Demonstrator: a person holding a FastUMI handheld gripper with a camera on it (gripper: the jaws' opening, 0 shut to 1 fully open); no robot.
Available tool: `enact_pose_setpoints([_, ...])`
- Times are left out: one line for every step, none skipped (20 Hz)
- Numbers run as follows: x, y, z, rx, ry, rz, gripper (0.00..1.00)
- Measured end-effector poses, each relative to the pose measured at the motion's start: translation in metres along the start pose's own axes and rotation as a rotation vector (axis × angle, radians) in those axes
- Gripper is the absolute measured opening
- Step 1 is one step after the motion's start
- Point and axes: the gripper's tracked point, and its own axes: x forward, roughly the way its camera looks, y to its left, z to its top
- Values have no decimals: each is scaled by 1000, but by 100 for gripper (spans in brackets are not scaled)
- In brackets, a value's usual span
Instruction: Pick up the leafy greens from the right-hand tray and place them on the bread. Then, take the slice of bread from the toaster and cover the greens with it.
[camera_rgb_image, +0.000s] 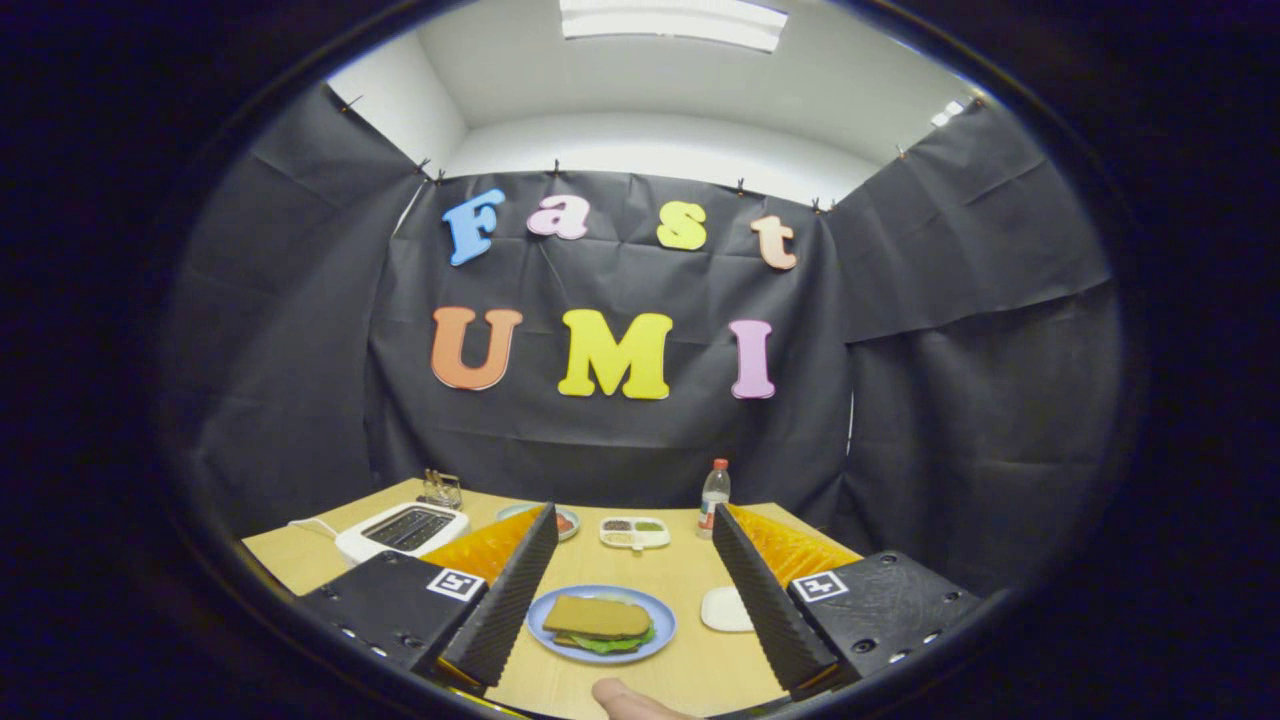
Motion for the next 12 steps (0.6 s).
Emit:
enact_pose_setpoints([-3,-2,3,3,-7,-1,95])
enact_pose_setpoints([-5,-3,5,3,-11,-1,95])
enact_pose_setpoints([-7,-4,4,4,-8,-2,95])
enact_pose_setpoints([-6,-6,3,2,-5,-6,95])
enact_pose_setpoints([-6,-8,3,-1,-5,-12,95])
enact_pose_setpoints([-6,-9,3,1,-5,-13,95])
enact_pose_setpoints([-5,-8,2,7,-1,-10,95])
enact_pose_setpoints([-4,-9,-1,11,4,-10,95])
enact_pose_setpoints([-3,-9,-2,18,10,-9,95])
enact_pose_setpoints([-3,-8,-5,21,18,-5,95])
enact_pose_setpoints([-2,-7,-6,21,25,-1,95])
enact_pose_setpoints([-2,-6,-7,20,29,3,95])
